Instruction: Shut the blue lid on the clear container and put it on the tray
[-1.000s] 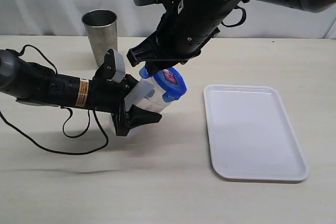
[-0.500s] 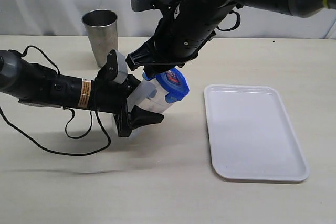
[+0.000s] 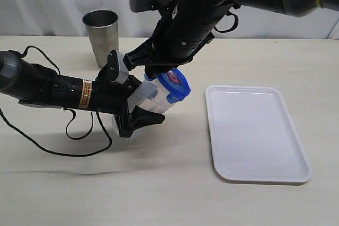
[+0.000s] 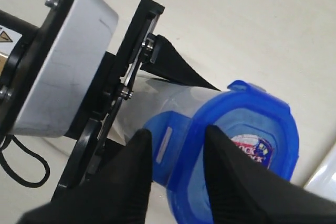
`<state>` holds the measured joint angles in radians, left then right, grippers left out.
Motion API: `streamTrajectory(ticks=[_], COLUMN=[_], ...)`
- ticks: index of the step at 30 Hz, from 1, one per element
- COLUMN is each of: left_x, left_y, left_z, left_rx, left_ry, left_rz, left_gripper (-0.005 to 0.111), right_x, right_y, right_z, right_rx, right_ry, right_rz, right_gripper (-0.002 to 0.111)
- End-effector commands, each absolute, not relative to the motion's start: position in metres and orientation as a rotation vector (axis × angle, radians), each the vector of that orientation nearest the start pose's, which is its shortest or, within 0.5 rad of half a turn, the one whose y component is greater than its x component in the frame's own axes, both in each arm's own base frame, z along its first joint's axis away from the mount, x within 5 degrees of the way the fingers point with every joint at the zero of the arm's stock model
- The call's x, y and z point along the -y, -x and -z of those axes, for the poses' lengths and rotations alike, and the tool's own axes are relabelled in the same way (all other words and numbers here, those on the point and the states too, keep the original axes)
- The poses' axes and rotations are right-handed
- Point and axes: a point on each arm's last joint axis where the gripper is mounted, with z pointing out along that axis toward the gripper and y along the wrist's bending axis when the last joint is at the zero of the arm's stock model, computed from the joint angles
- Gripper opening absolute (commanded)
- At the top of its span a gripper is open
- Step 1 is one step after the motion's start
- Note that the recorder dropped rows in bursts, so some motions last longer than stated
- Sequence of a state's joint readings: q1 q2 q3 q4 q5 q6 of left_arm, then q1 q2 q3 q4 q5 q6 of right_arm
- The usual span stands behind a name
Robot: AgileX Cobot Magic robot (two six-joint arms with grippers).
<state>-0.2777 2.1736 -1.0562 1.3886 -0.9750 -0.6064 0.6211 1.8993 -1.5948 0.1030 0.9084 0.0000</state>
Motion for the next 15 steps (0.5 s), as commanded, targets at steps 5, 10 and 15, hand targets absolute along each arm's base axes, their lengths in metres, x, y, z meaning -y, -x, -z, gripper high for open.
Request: streamTrajectory(ticks=[5,10,15], left_x=[0.178,0.178,0.179], left_y=[-0.342,-0.341,-0.34], left_z=[-0.101,-0.101,-0.102], left_rx=[-1.583,-1.584,-1.564], left_ry=[-1.308,-1.316,-1.313], left_rz=[0.926,0.929,0.952], left_gripper=[0.0,0.0,0.0], right_x=[-0.264,-0.268,-0.266], right_y=[-0.313,-0.306,-0.305], right_z=[-0.226,-0.221,-0.213], right_rx=[-2.743,-2.759,-2.813], right_ry=[1.006,1.047,1.054], right_rz=[-0.074,0.012,0.062], right_gripper=[0.029,0.029,0.027])
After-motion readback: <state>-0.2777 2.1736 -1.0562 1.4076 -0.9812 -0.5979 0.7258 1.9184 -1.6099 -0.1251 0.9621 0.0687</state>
